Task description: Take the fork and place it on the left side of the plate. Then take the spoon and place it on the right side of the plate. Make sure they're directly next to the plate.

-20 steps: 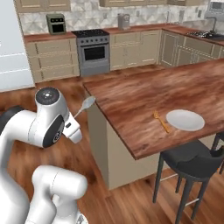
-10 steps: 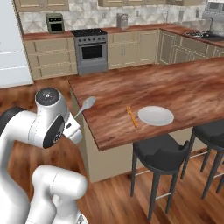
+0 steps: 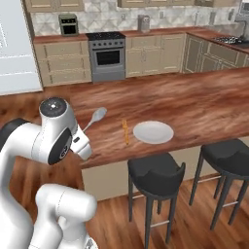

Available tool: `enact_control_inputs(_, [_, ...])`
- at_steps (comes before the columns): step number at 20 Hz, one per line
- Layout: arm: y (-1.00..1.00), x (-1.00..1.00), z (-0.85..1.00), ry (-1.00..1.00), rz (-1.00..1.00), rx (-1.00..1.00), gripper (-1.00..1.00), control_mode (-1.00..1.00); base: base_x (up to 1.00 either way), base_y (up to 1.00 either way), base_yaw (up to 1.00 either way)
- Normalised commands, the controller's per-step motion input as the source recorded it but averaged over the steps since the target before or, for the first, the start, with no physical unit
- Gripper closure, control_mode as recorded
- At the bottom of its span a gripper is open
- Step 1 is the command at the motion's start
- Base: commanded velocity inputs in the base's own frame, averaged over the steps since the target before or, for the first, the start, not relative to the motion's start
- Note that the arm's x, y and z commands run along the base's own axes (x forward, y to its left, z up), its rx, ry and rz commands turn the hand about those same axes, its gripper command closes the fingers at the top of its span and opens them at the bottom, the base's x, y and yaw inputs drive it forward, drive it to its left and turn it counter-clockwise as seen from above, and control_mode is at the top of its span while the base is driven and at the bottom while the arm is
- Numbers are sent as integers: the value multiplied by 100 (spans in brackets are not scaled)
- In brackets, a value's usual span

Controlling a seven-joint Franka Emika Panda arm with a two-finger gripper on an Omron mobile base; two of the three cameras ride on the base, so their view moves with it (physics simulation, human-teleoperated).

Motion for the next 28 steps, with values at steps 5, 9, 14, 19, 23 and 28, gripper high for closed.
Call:
enact_control_inputs(5, [0,0,0,0,0,0,100,100,0,-69,22])
enact_control_inputs(9, [0,0,0,0,0,0,100,100,0,-67,22])
enact_control_inputs(14, [0,0,0,0,0,0,100,100,0,-63,22])
enact_control_inputs(19, [0,0,0,0,0,0,100,100,0,-34,15])
enact_control_inputs(23, [0,0,0,0,0,0,100,100,0,-15,16])
enact_control_inputs(28, [0,0,0,0,0,0,100,100,0,-24,24])
